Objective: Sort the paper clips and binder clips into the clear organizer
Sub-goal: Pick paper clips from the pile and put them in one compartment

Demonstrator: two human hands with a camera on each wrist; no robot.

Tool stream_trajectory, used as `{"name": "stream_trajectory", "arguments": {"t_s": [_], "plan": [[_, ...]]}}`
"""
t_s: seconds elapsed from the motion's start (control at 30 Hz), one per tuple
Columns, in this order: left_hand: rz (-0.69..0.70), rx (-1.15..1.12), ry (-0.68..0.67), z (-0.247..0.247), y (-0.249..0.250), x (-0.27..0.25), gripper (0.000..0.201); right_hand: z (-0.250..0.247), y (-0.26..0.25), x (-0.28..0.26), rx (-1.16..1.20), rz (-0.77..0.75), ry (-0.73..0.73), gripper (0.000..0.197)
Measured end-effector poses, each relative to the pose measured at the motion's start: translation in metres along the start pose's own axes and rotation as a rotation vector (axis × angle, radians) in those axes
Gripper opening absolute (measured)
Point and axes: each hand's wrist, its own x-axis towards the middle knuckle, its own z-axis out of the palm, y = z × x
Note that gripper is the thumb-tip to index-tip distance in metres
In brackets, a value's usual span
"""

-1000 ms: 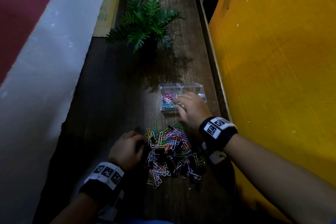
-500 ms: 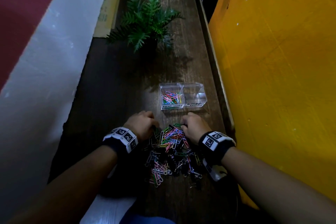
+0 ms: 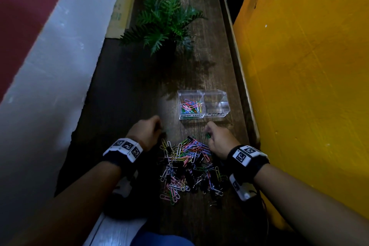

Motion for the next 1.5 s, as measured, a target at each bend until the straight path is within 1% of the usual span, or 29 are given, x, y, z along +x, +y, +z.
{"name": "stream_trajectory", "arguments": {"t_s": [0.07,0.1,0.23,0.37,0.43,0.5,0.57,0.67,0.73,0.83,0.93,1.1,1.2,1.3,1.5], "plan": [[0.060,0.001,0.082,-0.005,-0.005,-0.007,0.007,0.001,0.006,-0.005,0.009,-0.009,0.002,0.024],[0.096,0.023,0.076,-0.005,-0.008,-0.009,0.011,0.002,0.009,-0.007,0.013,-0.016,0.013,0.022],[0.186,0.158,-0.044,0.003,-0.015,-0.015,0.020,0.002,0.013,-0.011,0.017,-0.027,0.066,0.017],[0.311,0.256,-0.060,0.014,-0.016,-0.017,0.026,0.000,0.013,-0.010,-0.025,-0.053,0.077,0.020],[0.339,0.288,-0.053,0.014,-0.015,-0.015,0.023,-0.001,0.012,-0.010,-0.062,-0.052,0.067,0.020],[0.335,0.311,-0.057,0.013,-0.014,-0.013,0.017,-0.003,0.011,-0.012,-0.100,-0.051,0.051,0.021],[0.309,0.327,-0.087,0.013,-0.017,-0.012,0.015,-0.004,0.010,-0.015,-0.130,-0.069,0.029,0.021],[0.274,0.288,-0.128,0.012,-0.023,-0.013,0.013,-0.006,0.007,-0.018,-0.202,-0.118,0.008,0.018],[0.253,0.256,-0.131,0.011,-0.025,-0.017,0.013,-0.006,0.004,-0.017,-0.252,-0.134,-0.002,0.019],[0.242,0.190,-0.048,0.008,-0.026,-0.021,0.009,-0.003,0.000,-0.015,-0.284,-0.139,-0.010,0.021],[0.245,0.125,0.012,0.004,-0.022,-0.023,0.005,-0.003,-0.002,-0.012,-0.285,-0.118,-0.030,0.017],[0.259,0.080,0.109,-0.006,-0.004,-0.013,0.003,-0.006,0.002,-0.013,-0.270,-0.089,-0.065,0.014],[0.261,0.068,0.161,-0.012,0.014,0.000,0.002,-0.012,0.004,-0.019,-0.244,-0.092,-0.015,0.014],[0.275,0.069,0.222,-0.016,0.036,0.019,0.007,-0.020,0.005,-0.025,-0.178,-0.105,0.057,0.012],[0.288,0.172,0.226,-0.016,0.070,0.059,0.015,-0.036,-0.003,-0.025,-0.070,-0.162,0.226,0.007]]}}
